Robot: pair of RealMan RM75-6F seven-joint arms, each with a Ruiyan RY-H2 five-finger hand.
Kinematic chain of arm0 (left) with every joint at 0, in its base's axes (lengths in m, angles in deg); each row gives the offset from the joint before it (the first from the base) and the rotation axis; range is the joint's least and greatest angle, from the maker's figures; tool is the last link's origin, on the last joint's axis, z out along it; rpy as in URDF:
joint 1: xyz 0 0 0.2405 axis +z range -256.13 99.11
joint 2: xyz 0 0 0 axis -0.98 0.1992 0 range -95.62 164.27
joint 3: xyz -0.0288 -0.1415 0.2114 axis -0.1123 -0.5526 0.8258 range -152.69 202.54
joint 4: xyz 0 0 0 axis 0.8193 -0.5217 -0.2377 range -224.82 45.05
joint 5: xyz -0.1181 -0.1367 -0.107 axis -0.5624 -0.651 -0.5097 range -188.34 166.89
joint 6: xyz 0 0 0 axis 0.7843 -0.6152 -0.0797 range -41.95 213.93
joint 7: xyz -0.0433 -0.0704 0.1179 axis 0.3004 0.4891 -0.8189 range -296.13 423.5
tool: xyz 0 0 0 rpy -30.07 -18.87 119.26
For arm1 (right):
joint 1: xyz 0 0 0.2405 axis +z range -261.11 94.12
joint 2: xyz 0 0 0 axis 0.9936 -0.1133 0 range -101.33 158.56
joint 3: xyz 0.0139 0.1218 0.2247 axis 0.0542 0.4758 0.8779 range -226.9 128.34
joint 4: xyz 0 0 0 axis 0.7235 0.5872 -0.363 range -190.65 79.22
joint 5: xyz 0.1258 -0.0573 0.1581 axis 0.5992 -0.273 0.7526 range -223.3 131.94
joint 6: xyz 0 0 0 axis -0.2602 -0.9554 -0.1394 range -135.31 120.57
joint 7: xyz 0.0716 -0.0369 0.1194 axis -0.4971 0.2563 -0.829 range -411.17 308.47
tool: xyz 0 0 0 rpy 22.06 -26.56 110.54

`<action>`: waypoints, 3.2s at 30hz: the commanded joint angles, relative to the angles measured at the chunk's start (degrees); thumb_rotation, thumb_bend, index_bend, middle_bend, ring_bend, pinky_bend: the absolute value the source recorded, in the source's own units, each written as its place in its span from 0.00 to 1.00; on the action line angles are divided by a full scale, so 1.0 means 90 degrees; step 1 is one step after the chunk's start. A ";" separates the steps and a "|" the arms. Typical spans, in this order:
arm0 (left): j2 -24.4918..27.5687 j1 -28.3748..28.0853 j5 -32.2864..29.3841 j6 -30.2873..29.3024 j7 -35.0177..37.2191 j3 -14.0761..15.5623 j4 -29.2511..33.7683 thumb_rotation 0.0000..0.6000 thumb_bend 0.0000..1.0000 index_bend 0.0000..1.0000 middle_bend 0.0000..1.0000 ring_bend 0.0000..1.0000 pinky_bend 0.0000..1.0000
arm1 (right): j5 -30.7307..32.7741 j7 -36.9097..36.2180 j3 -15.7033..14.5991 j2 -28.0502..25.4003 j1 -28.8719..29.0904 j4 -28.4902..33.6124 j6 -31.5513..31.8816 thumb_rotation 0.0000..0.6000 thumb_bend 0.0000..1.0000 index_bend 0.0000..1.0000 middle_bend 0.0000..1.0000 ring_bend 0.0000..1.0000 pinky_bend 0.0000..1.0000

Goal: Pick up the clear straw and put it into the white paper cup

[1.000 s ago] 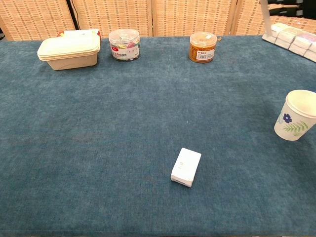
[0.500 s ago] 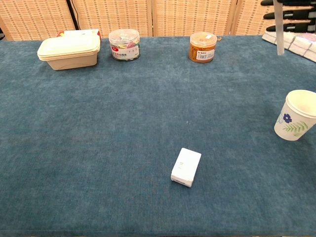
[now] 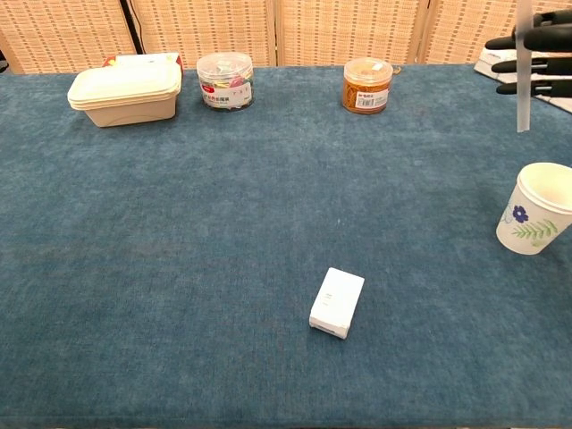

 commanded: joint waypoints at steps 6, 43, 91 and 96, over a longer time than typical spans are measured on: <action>-0.0027 -0.0004 0.0013 0.0014 -0.0153 0.0011 0.0064 1.00 0.00 0.00 0.00 0.00 0.00 | -0.2846 -0.3970 -0.2907 -0.0954 0.1224 -0.2059 0.3603 1.00 0.64 0.58 0.00 0.00 0.00; -0.0026 0.0001 -0.0012 0.0044 -0.0295 0.0031 0.0160 1.00 0.00 0.00 0.00 0.00 0.00 | -0.1398 -0.4019 -0.5536 -0.0491 0.2864 -0.3099 0.5081 1.00 0.64 0.58 0.00 0.00 0.00; -0.0005 0.0003 0.0124 0.0007 -0.0131 0.0096 0.0067 1.00 0.00 0.00 0.00 0.00 0.00 | -0.0674 -0.2790 -0.6072 -0.0054 0.2922 -0.3639 0.5435 1.00 0.64 0.36 0.00 0.00 0.00; -0.0004 0.0006 0.0139 -0.0006 -0.0122 0.0101 0.0063 1.00 0.00 0.00 0.00 0.00 0.00 | -0.0603 -0.2738 -0.6053 -0.0096 0.2901 -0.3599 0.5479 1.00 0.64 0.36 0.00 0.00 0.00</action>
